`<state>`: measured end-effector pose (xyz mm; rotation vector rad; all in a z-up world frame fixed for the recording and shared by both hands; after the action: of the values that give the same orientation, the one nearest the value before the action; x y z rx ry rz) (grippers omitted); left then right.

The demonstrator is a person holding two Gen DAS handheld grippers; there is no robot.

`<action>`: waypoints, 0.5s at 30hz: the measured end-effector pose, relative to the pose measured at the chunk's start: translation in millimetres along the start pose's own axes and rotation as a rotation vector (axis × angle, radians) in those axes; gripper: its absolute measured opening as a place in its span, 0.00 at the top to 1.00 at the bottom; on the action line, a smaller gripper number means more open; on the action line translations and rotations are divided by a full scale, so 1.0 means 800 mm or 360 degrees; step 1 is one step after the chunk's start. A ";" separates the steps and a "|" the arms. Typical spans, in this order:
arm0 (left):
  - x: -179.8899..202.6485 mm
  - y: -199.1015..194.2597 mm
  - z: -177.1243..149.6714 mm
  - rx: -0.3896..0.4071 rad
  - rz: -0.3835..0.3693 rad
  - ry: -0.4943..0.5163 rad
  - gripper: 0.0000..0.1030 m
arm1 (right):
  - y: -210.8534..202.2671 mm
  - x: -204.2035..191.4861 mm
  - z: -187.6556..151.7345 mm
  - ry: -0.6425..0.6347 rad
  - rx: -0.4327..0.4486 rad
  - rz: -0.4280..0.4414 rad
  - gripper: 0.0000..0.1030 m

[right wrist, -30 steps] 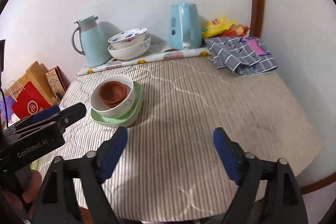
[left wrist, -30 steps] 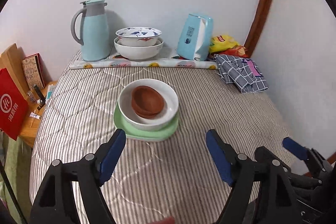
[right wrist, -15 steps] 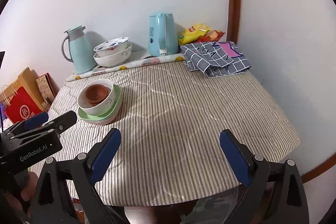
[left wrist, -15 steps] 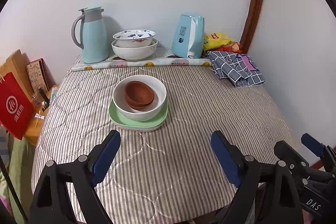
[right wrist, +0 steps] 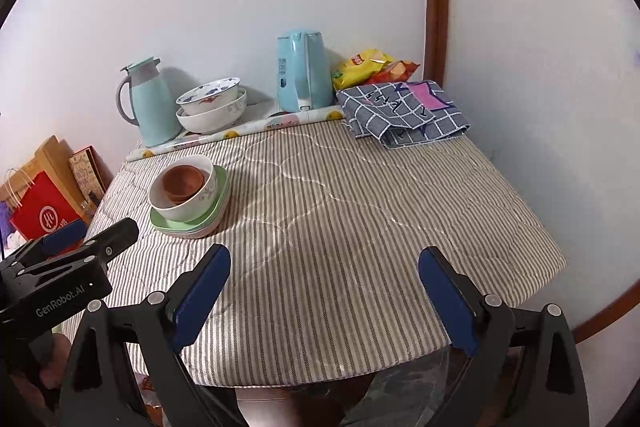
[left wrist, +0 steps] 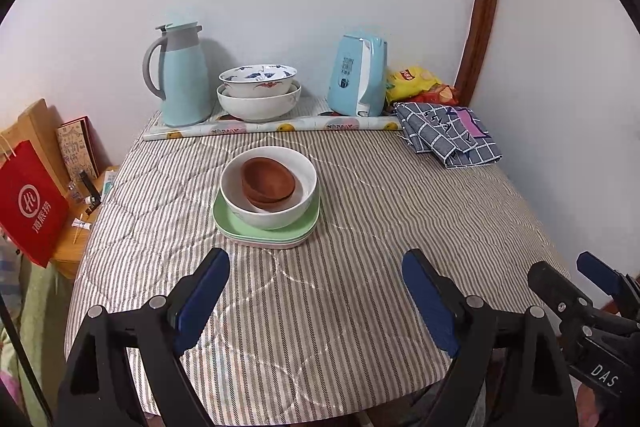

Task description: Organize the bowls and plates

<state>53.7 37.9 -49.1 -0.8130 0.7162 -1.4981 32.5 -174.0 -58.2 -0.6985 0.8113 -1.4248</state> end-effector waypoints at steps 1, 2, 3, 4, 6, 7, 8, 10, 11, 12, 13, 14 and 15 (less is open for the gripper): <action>0.000 0.000 0.000 0.0001 -0.0002 -0.0004 0.15 | -0.001 0.000 -0.001 -0.0001 -0.0001 0.0001 0.09; 0.000 -0.001 -0.001 0.0000 -0.0002 -0.0004 0.15 | -0.001 0.000 -0.001 -0.0002 -0.0002 0.0003 0.09; 0.000 -0.001 -0.001 -0.0001 0.0000 -0.0002 0.15 | -0.001 -0.001 -0.002 -0.0005 -0.0003 0.0004 0.09; 0.000 -0.001 -0.001 -0.0001 0.0001 -0.0001 0.15 | -0.002 -0.001 -0.002 -0.0008 -0.0004 0.0001 0.09; 0.001 -0.001 -0.001 0.0002 -0.0002 -0.0001 0.15 | -0.002 -0.003 -0.001 -0.0018 -0.0002 -0.0003 0.09; 0.001 -0.002 -0.001 0.0003 -0.0002 0.0002 0.15 | -0.002 -0.003 -0.002 -0.0021 -0.0004 -0.0004 0.09; 0.002 -0.002 -0.001 0.0003 -0.0001 0.0005 0.15 | -0.001 -0.003 -0.002 -0.0020 -0.0006 -0.0004 0.09; 0.002 -0.003 -0.001 0.0003 -0.0001 0.0004 0.15 | -0.001 -0.004 -0.003 -0.0022 -0.0008 -0.0002 0.09; 0.002 -0.003 -0.001 0.0004 -0.0005 0.0007 0.15 | -0.001 -0.005 -0.003 -0.0023 -0.0009 -0.0004 0.09; 0.002 -0.003 -0.001 0.0004 -0.0005 0.0008 0.15 | 0.000 -0.006 -0.003 -0.0022 -0.0010 -0.0005 0.09; 0.001 -0.003 -0.001 0.0004 0.0000 0.0005 0.15 | 0.000 -0.006 -0.003 -0.0022 -0.0011 -0.0006 0.09; 0.001 -0.003 -0.001 0.0006 0.0001 0.0001 0.15 | 0.000 -0.006 -0.003 -0.0021 -0.0011 -0.0005 0.09; 0.001 -0.003 0.000 0.0007 -0.0001 -0.0001 0.15 | 0.000 -0.006 -0.003 -0.0021 -0.0010 -0.0005 0.09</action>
<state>51.9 37.7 -46.9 -0.8104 0.7121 -1.4996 30.7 -169.2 -59.0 -0.7134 0.8052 -1.4195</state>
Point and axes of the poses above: each gripper's, at about its wrist camera, not at the fingertips, and y roughly the way its jaws point, x to its right, z to its top, the point moved 6 cm from there along y, roughly the way its jaws point, and after that the axes turned 13 degrees about -x, right-handed, at the moved point
